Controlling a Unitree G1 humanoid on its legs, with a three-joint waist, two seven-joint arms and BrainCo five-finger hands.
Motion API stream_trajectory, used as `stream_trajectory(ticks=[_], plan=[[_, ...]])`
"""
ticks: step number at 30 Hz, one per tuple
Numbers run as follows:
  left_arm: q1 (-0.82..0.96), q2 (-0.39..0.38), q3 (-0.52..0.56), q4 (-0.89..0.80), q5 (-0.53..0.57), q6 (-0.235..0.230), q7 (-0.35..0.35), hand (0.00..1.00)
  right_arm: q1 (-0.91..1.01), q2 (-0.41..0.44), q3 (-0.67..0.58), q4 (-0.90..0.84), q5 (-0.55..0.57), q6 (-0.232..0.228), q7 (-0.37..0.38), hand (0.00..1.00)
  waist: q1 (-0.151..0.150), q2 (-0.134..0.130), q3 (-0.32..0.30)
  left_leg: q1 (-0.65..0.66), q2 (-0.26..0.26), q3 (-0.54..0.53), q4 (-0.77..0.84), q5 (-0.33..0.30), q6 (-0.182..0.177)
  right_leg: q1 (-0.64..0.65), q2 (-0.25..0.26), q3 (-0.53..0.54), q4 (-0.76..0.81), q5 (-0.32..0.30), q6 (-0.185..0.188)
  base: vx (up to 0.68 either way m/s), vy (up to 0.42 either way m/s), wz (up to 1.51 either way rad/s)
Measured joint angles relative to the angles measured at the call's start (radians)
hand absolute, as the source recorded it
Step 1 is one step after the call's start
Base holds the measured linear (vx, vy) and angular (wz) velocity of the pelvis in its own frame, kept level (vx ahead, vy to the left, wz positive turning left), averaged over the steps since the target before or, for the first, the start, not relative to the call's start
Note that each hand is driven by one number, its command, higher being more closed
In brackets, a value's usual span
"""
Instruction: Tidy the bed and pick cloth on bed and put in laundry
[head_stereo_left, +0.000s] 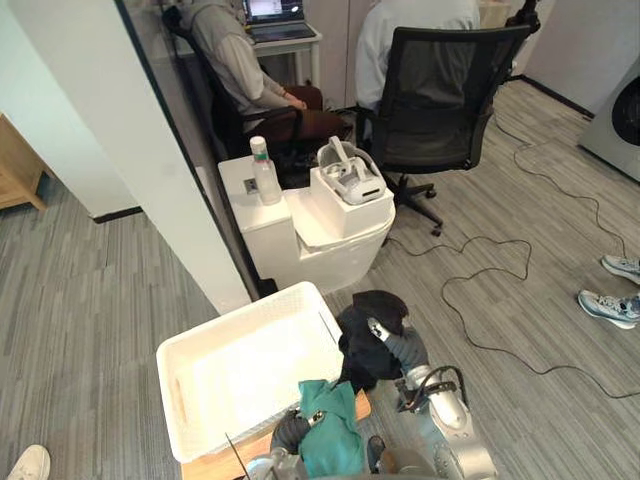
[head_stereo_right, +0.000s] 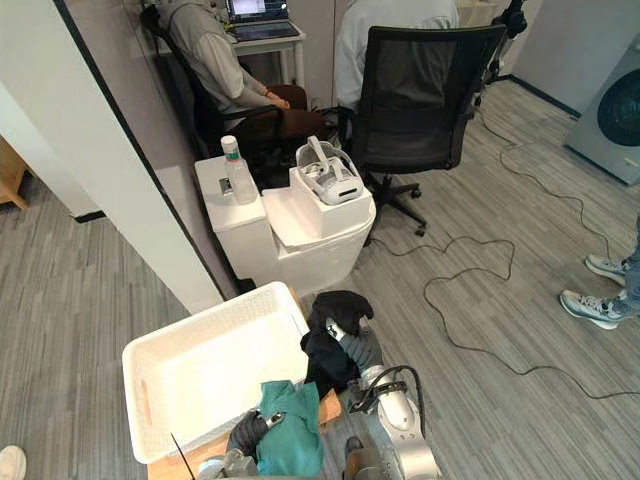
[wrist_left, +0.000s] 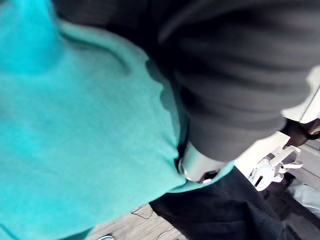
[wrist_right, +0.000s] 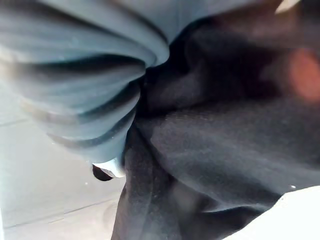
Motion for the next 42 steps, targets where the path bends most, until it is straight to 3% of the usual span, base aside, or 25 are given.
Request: stream_trajectory(ticks=[1,2,3,5,7,14,24,28,33,37,42], plan=[[-0.001,0.006,-0.005,-0.001,0.001,-0.001,0.0,1.0,-0.003,-0.004,-0.001,-0.031,-0.008,-0.003,0.001,1.0,0.0,-0.005,0.001,-0.006,0.018,0.03,0.034,-0.042,0.02,0.003,-0.007,-0.008,-0.004,0.002,-0.001,-0.02,0.055,0.33],[-0.002,0.004,-0.01,0.0,0.001,-0.002,0.001,1.0,-0.022,-0.015,-0.02,-0.074,-0.016,-0.008,0.0,1.0,-0.001,0.004,-0.009,-0.018,0.104,0.107,0.093,-0.08,0.054,-0.003,0.002,-0.022,-0.003,0.0,0.0,-0.05,0.096,0.09],[-0.013,-0.015,-0.015,0.002,0.002,0.001,0.005,1.0,-0.066,-0.042,-0.033,-0.105,-0.018,-0.01,0.002,1.0,0.009,0.014,-0.013,-0.031,0.125,0.085,0.08,-0.096,0.003,-0.015,0.021,-0.007,0.009,-0.001,0.003,-0.06,0.106,0.02],[-0.03,-0.007,-0.044,0.003,0.0,0.01,0.025,1.0,-0.12,-0.053,-0.058,-0.146,-0.016,-0.012,0.025,1.0,0.001,-0.001,-0.021,-0.018,0.103,0.076,-0.005,-0.092,0.006,-0.028,0.017,0.0,-0.008,-0.001,0.011,-0.06,0.094,0.17],[-0.045,0.008,-0.078,0.012,-0.001,0.03,0.053,1.0,-0.158,-0.066,-0.069,-0.212,-0.018,-0.011,0.049,1.0,-0.002,-0.034,-0.032,0.02,0.058,0.059,-0.11,-0.023,0.007,-0.02,-0.008,0.013,-0.026,0.016,0.028,-0.1,0.093,0.33],[-0.049,0.005,-0.104,0.03,-0.015,0.056,0.098,1.0,-0.341,-0.128,-0.067,-0.305,0.03,-0.014,0.119,1.0,0.0,-0.046,-0.052,0.082,0.035,0.083,-0.261,0.027,0.01,-0.004,-0.017,0.075,-0.052,0.047,0.039,-0.08,0.047,0.15],[-0.118,-0.004,-0.107,0.03,-0.018,0.072,0.112,1.0,-0.441,-0.13,-0.002,-0.299,0.036,-0.014,0.129,1.0,-0.001,-0.043,-0.06,0.09,0.053,0.124,-0.291,0.076,-0.003,0.012,-0.001,0.087,-0.104,0.094,0.025,0.0,-0.009,0.0],[-0.132,-0.006,-0.102,0.029,-0.018,0.088,0.122,1.0,-0.466,-0.128,0.058,-0.259,0.023,-0.026,0.125,1.0,0.003,-0.029,-0.07,0.096,0.055,0.13,-0.286,0.079,-0.001,0.015,0.001,0.079,-0.105,0.112,0.045,0.01,-0.001,-0.01],[-0.143,-0.026,-0.081,0.023,-0.018,0.107,0.138,1.0,-0.474,-0.121,0.112,-0.256,-0.036,-0.037,0.106,1.0,0.029,-0.029,-0.074,0.105,0.056,0.129,-0.294,0.061,0.011,0.029,-0.001,0.067,-0.109,0.117,0.052,-0.05,-0.009,0.02],[-0.152,-0.043,-0.073,0.019,-0.017,0.129,0.16,1.0,-0.502,-0.098,0.143,-0.256,-0.073,-0.073,0.094,1.0,0.029,-0.029,-0.074,0.103,0.073,0.165,-0.294,0.06,0.012,0.03,0.006,0.041,-0.121,0.132,0.05,-0.03,-0.036,0.0],[-0.159,-0.06,-0.071,-0.01,-0.017,0.149,0.185,1.0,-0.503,-0.09,0.186,-0.256,-0.132,-0.077,0.047,1.0,0.029,-0.021,-0.085,0.09,0.09,0.174,-0.294,0.075,-0.005,0.03,0.016,0.0,-0.143,0.144,0.048,0.01,-0.033,0.03]])
